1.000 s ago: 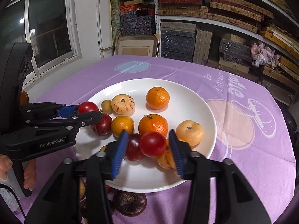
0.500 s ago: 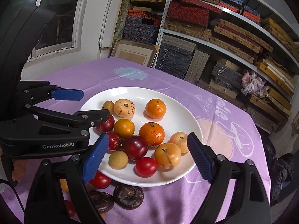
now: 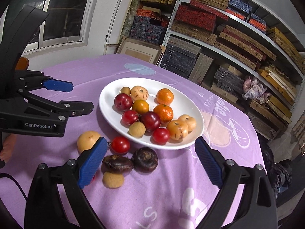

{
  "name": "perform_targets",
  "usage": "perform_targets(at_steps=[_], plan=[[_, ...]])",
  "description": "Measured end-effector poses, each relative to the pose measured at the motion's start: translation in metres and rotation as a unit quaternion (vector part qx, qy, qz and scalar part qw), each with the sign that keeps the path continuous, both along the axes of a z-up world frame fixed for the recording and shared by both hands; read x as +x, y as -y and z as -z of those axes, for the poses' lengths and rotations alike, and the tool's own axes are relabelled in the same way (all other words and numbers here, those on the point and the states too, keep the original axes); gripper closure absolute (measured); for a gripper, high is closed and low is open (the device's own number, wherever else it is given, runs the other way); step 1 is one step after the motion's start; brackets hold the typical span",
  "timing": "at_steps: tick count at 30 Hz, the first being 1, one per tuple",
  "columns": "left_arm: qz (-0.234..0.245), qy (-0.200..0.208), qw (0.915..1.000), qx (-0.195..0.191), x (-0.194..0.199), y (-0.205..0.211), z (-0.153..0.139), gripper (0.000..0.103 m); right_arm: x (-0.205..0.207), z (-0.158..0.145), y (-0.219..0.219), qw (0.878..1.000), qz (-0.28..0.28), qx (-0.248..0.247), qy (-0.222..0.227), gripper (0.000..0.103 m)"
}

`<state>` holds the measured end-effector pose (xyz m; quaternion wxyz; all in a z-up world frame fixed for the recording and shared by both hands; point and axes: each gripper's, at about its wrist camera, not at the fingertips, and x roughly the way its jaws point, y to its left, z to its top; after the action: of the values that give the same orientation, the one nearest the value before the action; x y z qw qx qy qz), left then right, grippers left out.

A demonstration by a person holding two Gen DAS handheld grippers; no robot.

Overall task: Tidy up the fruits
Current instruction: 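Withdraw both open tools from the plate toward the remaining fruits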

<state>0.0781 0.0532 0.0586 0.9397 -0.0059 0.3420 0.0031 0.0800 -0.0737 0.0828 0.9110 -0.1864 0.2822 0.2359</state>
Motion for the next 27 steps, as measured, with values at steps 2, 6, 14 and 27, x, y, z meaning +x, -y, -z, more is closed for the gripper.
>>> perform_targets(at_steps=[2,6,14,27], plan=[[0.007,-0.005,1.0,0.002,-0.009,0.004,0.007,0.031,-0.012,0.008,0.009,1.0,-0.002,0.01,-0.011,0.009],[0.022,-0.025,0.9993,0.014,-0.019,0.015,0.025,0.03,-0.023,0.024,0.019,0.998,-0.005,0.034,-0.052,0.008],[0.037,-0.038,0.9984,0.022,-0.015,0.025,0.036,0.025,-0.024,0.03,0.008,0.999,-0.007,0.008,-0.052,0.008],[0.04,-0.048,0.998,0.01,-0.013,0.023,0.038,0.023,-0.019,0.03,0.009,0.999,-0.003,0.006,-0.052,0.007]])
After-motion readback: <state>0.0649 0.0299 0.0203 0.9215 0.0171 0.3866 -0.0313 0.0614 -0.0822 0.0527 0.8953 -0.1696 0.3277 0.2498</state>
